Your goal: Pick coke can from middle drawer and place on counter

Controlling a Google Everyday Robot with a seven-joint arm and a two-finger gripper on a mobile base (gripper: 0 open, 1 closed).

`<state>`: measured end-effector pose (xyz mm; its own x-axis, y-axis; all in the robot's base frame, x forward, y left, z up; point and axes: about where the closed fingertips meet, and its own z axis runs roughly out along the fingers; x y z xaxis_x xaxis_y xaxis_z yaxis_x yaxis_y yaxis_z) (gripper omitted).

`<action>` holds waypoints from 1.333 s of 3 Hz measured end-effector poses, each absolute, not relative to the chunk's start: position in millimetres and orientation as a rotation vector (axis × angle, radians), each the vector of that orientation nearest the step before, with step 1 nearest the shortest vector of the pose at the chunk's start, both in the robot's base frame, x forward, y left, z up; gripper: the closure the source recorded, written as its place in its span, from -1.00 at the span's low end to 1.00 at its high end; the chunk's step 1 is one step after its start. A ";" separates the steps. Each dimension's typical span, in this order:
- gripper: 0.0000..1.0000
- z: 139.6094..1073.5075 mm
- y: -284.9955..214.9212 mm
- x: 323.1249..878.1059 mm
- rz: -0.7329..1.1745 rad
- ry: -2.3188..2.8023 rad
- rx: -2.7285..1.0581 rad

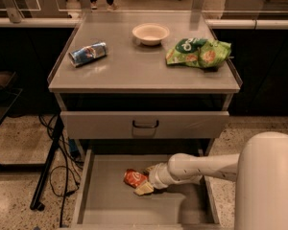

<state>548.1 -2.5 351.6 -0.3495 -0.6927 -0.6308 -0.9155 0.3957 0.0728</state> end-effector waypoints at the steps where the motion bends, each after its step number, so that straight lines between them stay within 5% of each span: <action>1: 0.22 351.6 -2.5 548.1 0.576 2.147 -1.372; 3: 1.00 351.7 -2.4 547.8 0.577 2.147 -1.372; 4: 1.00 364.0 -4.5 537.0 0.584 2.129 -1.376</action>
Offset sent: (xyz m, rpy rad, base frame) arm 0.0000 0.0000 0.0000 0.0000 0.0000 0.0000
